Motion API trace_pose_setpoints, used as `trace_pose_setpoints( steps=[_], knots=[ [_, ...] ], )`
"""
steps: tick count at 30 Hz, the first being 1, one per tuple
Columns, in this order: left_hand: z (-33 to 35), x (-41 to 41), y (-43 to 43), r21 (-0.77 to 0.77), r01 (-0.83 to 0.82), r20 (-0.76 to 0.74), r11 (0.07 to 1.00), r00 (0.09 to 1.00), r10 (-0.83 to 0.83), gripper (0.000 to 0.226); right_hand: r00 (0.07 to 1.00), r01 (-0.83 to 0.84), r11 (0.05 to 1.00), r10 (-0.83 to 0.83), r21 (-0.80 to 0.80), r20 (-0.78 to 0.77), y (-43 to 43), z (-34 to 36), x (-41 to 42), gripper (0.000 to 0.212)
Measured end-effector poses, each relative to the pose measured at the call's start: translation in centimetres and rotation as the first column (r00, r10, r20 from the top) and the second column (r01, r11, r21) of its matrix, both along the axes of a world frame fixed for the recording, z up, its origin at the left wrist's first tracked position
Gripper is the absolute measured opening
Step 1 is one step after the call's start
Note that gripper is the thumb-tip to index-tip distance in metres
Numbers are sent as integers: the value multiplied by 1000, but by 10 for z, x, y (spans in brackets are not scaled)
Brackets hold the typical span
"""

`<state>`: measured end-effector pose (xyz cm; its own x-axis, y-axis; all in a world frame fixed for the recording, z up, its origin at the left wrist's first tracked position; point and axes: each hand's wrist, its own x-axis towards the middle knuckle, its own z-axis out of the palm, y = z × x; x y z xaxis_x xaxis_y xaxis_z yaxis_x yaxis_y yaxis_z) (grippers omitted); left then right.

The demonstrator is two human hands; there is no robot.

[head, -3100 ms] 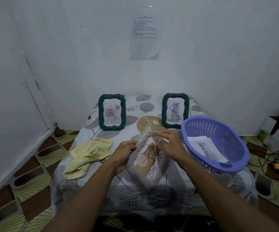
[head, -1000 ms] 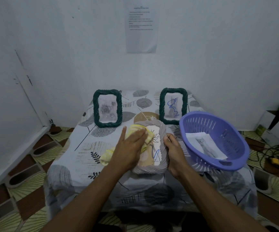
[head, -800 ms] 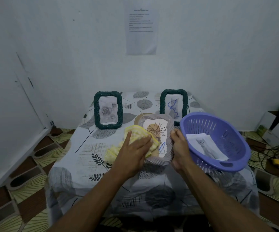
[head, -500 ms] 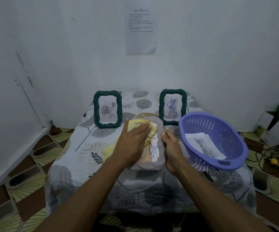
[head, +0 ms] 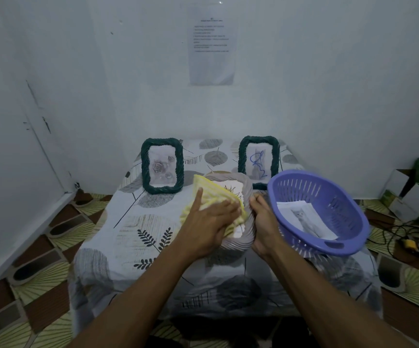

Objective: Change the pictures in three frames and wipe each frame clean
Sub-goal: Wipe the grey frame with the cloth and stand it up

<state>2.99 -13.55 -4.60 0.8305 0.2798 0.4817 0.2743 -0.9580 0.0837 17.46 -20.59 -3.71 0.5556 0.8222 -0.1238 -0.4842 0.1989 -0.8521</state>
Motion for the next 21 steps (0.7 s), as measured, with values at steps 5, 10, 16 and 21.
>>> trace_pose_setpoints(
  steps=[5, 10, 16, 21],
  knots=[
    [-17, -17, -15, -43, 140, -90, 989, 986, -144, 43, 1000, 14, 999, -14, -41, -3, -4, -11, 6, 29],
    [-7, -18, 10, 34, -35, -26, 999, 999, 36, 45, 999, -33, 999, 34, -26, 25, -6, -13, -8, 28],
    [-6, -22, -2, -102, 144, -93, 984, 984, -153, 40, 999, 42, 998, -41, -55, 18, -1, -7, 5, 27],
    [-1, -32, 18, -39, -11, -68, 999, 998, 9, 43, 997, 79, 994, -78, -72, 12, -3, -12, 10, 25]
  ],
)
